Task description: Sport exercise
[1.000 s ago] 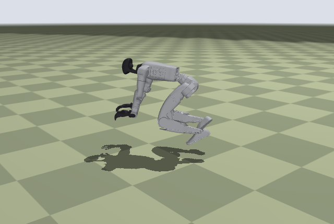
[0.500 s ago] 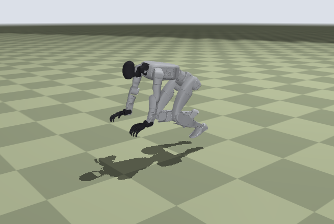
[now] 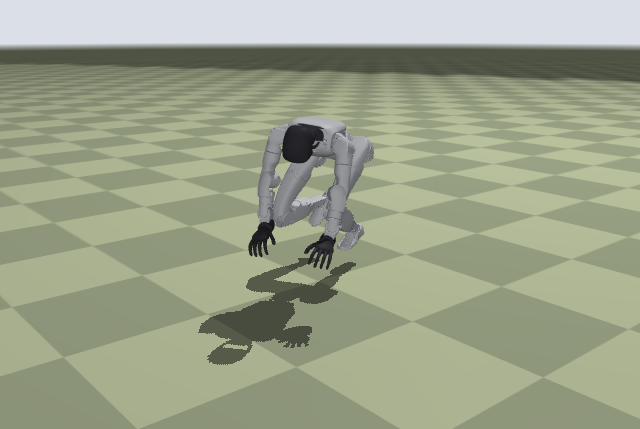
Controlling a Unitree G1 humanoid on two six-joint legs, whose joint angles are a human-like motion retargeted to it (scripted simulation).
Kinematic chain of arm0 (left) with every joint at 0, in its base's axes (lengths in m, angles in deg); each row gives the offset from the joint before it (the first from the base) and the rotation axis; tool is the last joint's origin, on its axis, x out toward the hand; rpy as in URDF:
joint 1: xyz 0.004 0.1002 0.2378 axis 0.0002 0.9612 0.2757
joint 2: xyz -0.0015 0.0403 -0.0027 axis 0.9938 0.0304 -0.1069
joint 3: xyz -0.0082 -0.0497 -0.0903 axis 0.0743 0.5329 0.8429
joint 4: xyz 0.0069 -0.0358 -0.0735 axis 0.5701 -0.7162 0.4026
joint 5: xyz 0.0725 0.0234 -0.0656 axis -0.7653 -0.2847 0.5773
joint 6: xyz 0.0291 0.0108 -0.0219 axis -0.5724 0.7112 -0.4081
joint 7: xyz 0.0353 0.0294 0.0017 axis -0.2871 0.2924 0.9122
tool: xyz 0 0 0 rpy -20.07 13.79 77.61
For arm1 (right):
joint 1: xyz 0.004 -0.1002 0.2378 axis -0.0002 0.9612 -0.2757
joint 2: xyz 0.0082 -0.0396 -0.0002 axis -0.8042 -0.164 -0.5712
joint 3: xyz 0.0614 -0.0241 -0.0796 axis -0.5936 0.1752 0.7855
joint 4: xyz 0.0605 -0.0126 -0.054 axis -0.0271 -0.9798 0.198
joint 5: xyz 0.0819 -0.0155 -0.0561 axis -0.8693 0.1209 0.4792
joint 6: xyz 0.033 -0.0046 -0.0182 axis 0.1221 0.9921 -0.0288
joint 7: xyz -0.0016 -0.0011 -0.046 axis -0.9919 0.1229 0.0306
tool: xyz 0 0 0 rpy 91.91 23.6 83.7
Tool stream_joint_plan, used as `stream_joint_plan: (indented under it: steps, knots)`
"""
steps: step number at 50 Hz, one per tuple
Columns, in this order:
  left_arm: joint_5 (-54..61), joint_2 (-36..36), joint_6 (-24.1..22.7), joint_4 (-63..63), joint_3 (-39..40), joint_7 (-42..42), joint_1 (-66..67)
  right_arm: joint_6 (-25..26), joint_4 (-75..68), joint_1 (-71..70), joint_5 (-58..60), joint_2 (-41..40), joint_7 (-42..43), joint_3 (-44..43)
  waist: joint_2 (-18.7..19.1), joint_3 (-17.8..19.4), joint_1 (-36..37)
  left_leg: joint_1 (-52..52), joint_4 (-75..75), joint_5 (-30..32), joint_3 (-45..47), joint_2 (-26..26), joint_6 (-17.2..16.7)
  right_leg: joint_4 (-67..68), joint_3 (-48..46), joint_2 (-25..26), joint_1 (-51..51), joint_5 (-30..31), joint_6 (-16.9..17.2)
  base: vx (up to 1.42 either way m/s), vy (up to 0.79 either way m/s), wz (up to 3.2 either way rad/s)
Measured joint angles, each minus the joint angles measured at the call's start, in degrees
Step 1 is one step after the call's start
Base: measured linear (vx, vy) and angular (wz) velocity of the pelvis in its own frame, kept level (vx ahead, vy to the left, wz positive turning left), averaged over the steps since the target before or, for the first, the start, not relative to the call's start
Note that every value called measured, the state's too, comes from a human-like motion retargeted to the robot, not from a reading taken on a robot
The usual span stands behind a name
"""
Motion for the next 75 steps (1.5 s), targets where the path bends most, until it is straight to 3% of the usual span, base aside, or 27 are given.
stream_joint_plan:
  steps: [2, 3, 5, 7, 10, 16, 18, 20, 22, 25, 27, 29, 31, 37, 40, 47, 56, 67, 75]
  knots:
    - [-1.08, 0.53, 0.73, 0.11, -0.81, -1.37, -0.94, -0.08, 2.19, -0.97, 1.47, 0.42, -2.01, 0.55, 0.11, 0.0, 2.83, 0.0, 0.25, 0.0, -1.25, 2.16, -0.06, 0.29, -1.31, 1.28, -1.42, -1.77, -3.32, 0.24, 0.17, 0.17]
    - [-1.79, 0.4, 1.04, 0.41, -1.33, -1.07, -1.15, -0.14, 3.14, -1.2, 2.36, 0.86, -1.89, 0.71, -0.22, 0.0, 0.62, 0.0, -0.38, 0.0, -1.08, -0.25, -0.23, 1.23, -0.49, -1.13, -1.91, -3.75, -3.2, 0.27, 0.15, 0.96]
    - [-3.02, 0.58, 1.64, 0.52, -1.99, -2.14, -2.05, -0.17, 5.58, -2.24, 3.84, 1.89, -3.54, 1.31, 0.1, 0.0, 3.65, 0.0, -0.15, 0.0, -2.54, 1.96, -0.36, 1.34, -1.76, 2.14, -3.8, -3.46, -4.87, 0.27, 0.14, 0.17]
    - [-4.35, 0.11, 2.21, 0.96, -2.92, -1.62, -2.31, -0.3, 7.55, -3.07, 5.62, 3.04, -3.75, 1.73, -0.11, 0.0, 0.7, 0.0, -1.49, 0.0, -3.05, -1.72, -0.37, 2.85, -0.74, -0.45, -5.59, -4.73, -4.49, 0.3, 0.12, 1.07]
    - [-6.03, -0.85, 2.87, 1.06, -3.74, -2.02, -2.88, -0.56, 10.66, -5.59, 7.62, 5.1, -6.25, 2.64, 0.72, 0.0, 3.93, 0.01, -2.02, 0.0, -5.69, -0.24, -0.23, 3.03, -2.38, 3.19, -9.37, -2.79, -6.15, 0.31, 0.12, -0.47]
    - [-8.21, -5.13, 3.53, 0.49, -5.12, -0.79, 0.55, -1.48, 12.67, -10.38, 10.38, 7.68, -9.36, 5.03, 2.49, 0.0, 4.28, 6.36, -2.73, 0.0, -11.55, -2.56, -0.77, 4.06, -5.48, 4.6, -9.46, -3.81, -5.33, 0.39, 0.07, 0.7]
    - [-8.47, -7.35, 3.45, 0.73, -5.58, 0.23, 2.97, -1.56, 12.37, -11.01, 11.09, 8.19, -9.65, 5.76, 2.85, 0.0, 1.05, 10.79, -6.16, 0.0, -15.38, -7.05, -1.1, 4.58, -5.67, 1.12, -9.46, -6.05, -4.31, 0.51, -0.04, 2.8]
    - [-9.02, -9.67, 3.34, 0.91, -5.2, 1.81, 6.76, -2.23, 11.14, -11.22, 10.79, 8.05, -11.37, 7.05, 2.81, 0.0, 5.17, 15.74, -8.46, 0.0, -17.05, -4.35, -0.64, 3.29, -6.36, 4.91, -9.46, -5.16, -4.4, 0.52, -0.09, 0.81]
    - [-9.38, -11.32, 3.52, 1.17, -5.93, 3.06, 8.51, -2.09, 10.63, -11.99, 11.29, 8.83, -11.38, 7.56, 3.08, 0.0, 0.3, 20.84, -11.57, 0.0, -21.69, -8.65, -0.87, 4.12, -5.26, 0.54, -9.46, -7.14, -2.7, 0.51, -0.14, 3.1]
    - [-9.83, -12.76, 3.62, 1.31, -6.22, 4.94, 12.47, -2.14, 9.19, -12.4, 11.22, 8.3, -12.41, 8.58, 2.93, 0.0, -1.39, 28.7, -14.82, 0.0, -26.65, -8.57, -0.35, 4.04, -4.02, -0.42, -9.46, -7.19, -1.54, 0.45, -0.23, 0.88]
    - [-9.97, -13.83, 3.21, 2.05, -6.34, 6.23, 15.75, -2.69, 6.65, -12.46, 9.81, 7.5, -14.19, 9.49, 1.8, 0.0, 6.9, 32.99, -16.71, 0.0, -24.61, -0.86, 0.53, 4.42, -4.47, 7.85, -9.46, -7.09, -2.76, 0.43, -0.3, -2.37]
    - [-10.02, -14.25, 3.41, 2.38, -7.03, 7.88, 17.03, -2.29, 6.0, -12.47, 9.75, 7.45, -13.24, 9.56, 1.12, 0.0, 3.38, 38.01, -19.08, 0.0, -27.74, -0.87, 0.6, 5.51, -2.66, 5.24, -9.46, -7.19, -1.52, 0.43, -0.29, 2.11]
    - [-9.89, -13.76, 3.53, 2.65, -7.42, 9.56, 18.68, -2.0, 5.13, -12.19, 9.35, 6.22, -12.1, 9.57, 0.26, 0.0, 3.05, 41.49, -19.03, 0.0, -28.18, 2.32, 0.58, 7.08, -1.95, 6.03, -9.46, -7.19, -1.16, 0.33, -0.32, 0.59]
    - [-7.23, -8.83, 3.42, 2.21, -8.55, 11.84, 19.25, -1.58, 3.24, -11.47, 6.82, 2.03, -6.81, 8.89, -0.29, 0.0, 16.14, 48.38, -11.54, 0.0, -19.25, 25.63, -1.54, 11.16, -8.35, 21.0, -9.46, -4.63, -4.22, 0.25, -0.24, -3.01]
    - [-5.28, -4.78, 3.52, 0.76, -9.06, 11.68, 16.04, -0.99, 4.28, -10.76, 5.93, 0.99, -2.61, 8.39, -0.93, 0.0, 17.37, 49.39, -8.4, 0.0, -16.82, 31.13, -2.16, 11.22, -9.82, 24.31, -9.46, -3.89, -4.84, 0.25, -0.1, -0.94]
    - [0.73, 2.27, 2.42, 0.42, -10.26, 8.95, 5.6, 0.57, 7.74, -9.93, 3.97, -0.4, 5.18, 6.96, -4.89, 0.0, 13.77, 43.32, -6.76, 2.49, -11.62, 34.82, -0.37, 6.33, -8.6, 25.7, -9.45, -2.1, -5.97, 0.28, -0.08, 0.89]
    - [9.17, 6.98, -0.64, 0.93, -11.14, 1.38, -8.17, 1.34, 10.47, -9.77, 1.67, -1.76, 10.65, 4.98, -8.19, 0.0, 7.96, 31.0, 3.0, 2.52, -4.03, 38.95, 1.41, -2.6, -8.57, 23.24, -7.91, -2.02, -8.26, 0.17, -0.12, 1.82]
    - [14.15, 12.77, -3.82, 1.82, -12.96, -8.94, -19.24, 0.73, 11.26, -11.01, -0.96, -4.18, 11.0, 4.0, -9.29, 0.0, 2.24, 10.97, 20.66, 2.09, 5.13, 47.18, 2.34, -16.7, -14.01, 19.17, -2.49, -4.1, -10.67, 0.01, -0.08, 1.11]
    - [15.06, 18.27, -5.69, 1.92, -15.47, -15.27, -22.95, -0.62, 12.08, -12.72, -2.34, -6.09, 7.81, 4.78, -10.84, 0.0, 1.07, 0.0, 22.56, 1.23, 13.03, 53.29, 2.16, -22.03, -16.3, 17.09, 1.44, -4.74, -9.64, -0.01, 0.06, -0.57]
